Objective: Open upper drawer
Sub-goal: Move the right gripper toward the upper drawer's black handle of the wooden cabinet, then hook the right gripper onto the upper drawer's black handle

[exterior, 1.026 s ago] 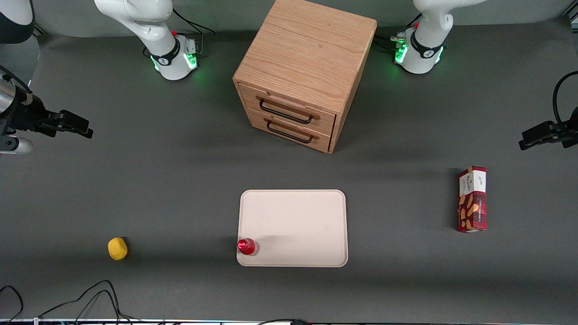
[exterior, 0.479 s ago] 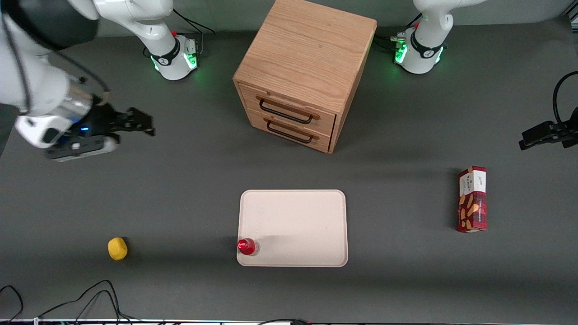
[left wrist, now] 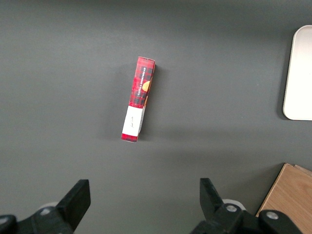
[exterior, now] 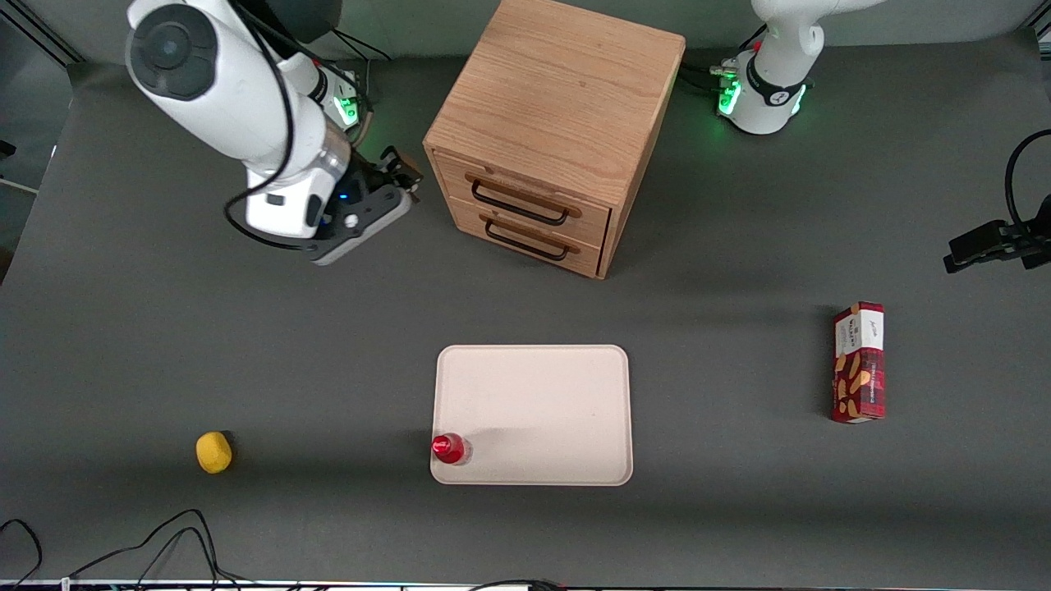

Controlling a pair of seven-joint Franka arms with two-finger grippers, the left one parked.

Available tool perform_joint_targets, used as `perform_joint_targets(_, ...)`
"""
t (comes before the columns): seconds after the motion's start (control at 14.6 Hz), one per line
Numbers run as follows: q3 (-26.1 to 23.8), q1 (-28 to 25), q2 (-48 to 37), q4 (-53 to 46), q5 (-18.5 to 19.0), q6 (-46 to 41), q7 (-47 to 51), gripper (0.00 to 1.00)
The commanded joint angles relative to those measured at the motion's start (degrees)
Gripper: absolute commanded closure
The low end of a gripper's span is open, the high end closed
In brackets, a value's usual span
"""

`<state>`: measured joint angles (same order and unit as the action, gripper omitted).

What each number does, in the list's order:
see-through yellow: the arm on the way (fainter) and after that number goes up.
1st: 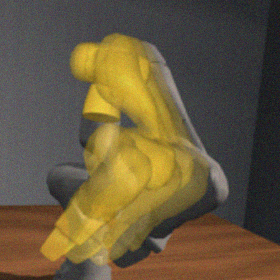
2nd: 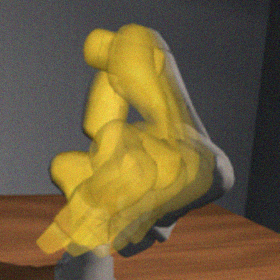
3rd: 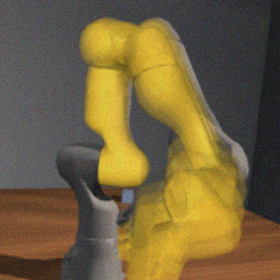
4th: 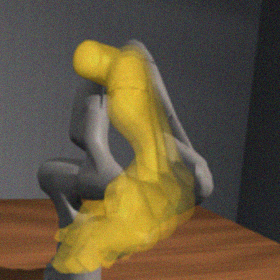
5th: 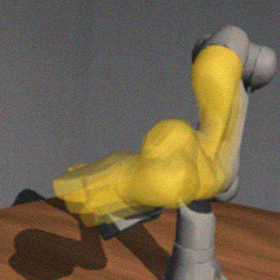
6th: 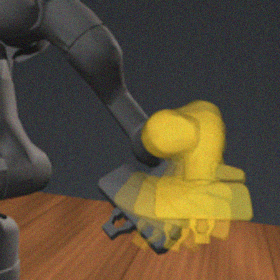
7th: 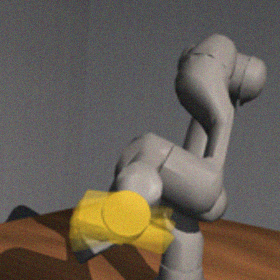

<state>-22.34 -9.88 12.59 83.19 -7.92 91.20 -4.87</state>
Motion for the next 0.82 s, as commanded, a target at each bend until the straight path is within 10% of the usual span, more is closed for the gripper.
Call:
perform_joint_targets(0.0, -0.4, 0.5, 4.3, -3.0, -3.8, -0.9, -10.1, 0.00)
perform_joint_targets(0.75, -6.2, -3.6, 12.3, -5.7, -2.5, 1.3, -18.1, 0.00)
